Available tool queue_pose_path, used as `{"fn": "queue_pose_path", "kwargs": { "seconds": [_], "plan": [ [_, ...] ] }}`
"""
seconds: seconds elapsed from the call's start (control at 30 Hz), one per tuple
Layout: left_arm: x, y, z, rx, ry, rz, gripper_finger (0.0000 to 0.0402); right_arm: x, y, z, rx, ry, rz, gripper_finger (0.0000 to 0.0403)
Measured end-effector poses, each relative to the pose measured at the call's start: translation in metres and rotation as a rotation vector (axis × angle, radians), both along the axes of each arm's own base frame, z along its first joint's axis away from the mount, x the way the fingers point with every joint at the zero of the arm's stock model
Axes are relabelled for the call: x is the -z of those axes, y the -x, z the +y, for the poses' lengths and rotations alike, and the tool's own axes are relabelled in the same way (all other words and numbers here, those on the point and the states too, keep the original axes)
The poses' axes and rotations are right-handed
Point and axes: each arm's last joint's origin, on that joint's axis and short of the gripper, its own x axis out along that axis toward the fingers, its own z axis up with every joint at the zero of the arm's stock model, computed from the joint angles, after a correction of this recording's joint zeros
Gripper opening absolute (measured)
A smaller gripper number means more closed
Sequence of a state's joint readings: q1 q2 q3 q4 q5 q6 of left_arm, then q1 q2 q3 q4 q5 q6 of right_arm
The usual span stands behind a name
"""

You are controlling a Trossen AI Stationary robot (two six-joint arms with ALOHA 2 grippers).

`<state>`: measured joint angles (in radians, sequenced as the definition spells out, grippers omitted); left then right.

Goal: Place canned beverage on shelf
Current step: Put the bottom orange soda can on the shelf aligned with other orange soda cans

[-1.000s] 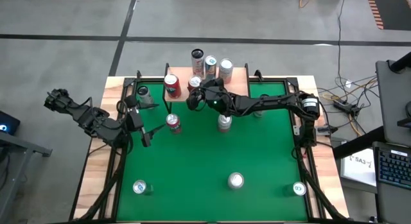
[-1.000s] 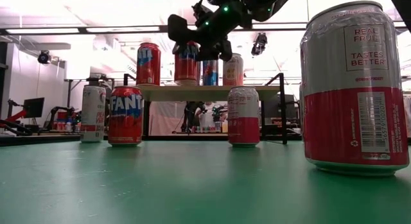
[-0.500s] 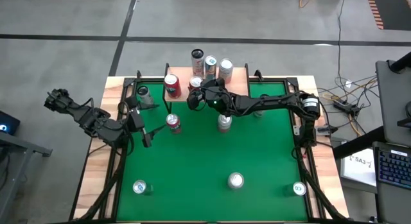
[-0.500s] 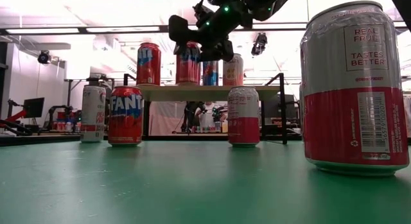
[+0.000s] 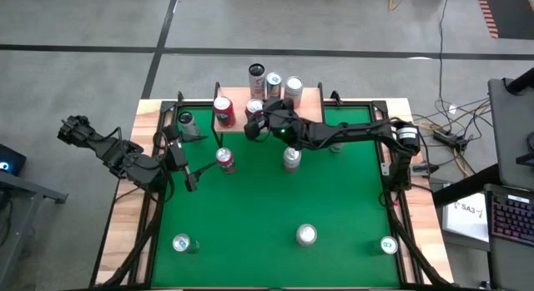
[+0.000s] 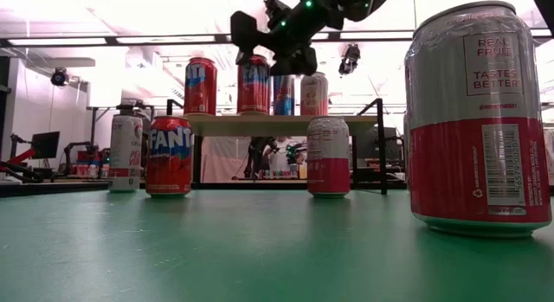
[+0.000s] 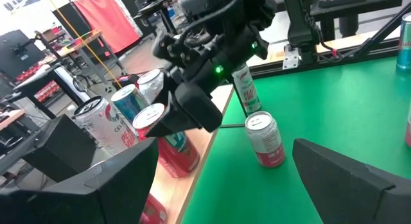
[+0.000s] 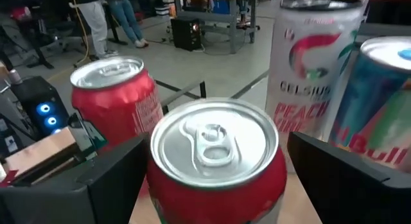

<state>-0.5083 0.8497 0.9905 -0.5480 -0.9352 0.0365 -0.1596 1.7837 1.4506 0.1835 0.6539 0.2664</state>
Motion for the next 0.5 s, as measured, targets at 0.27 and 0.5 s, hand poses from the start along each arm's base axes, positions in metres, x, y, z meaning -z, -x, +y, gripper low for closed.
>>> {"fn": "queue_pose_path", "kwargs": {
  "seconds": [0.27, 0.5],
  "plan": [
    [0.000, 0.000, 0.000, -0.009, 0.033, -0.016, 0.0343, -0.034, 0.014, 0.020, -0.090, 0.089, 0.005, 0.0359],
    [0.004, 0.000, 0.000, -0.020, 0.065, -0.017, 0.0343, -0.067, 0.039, 0.046, -0.353, 0.149, 0.087, 0.0333]
  ]
}}
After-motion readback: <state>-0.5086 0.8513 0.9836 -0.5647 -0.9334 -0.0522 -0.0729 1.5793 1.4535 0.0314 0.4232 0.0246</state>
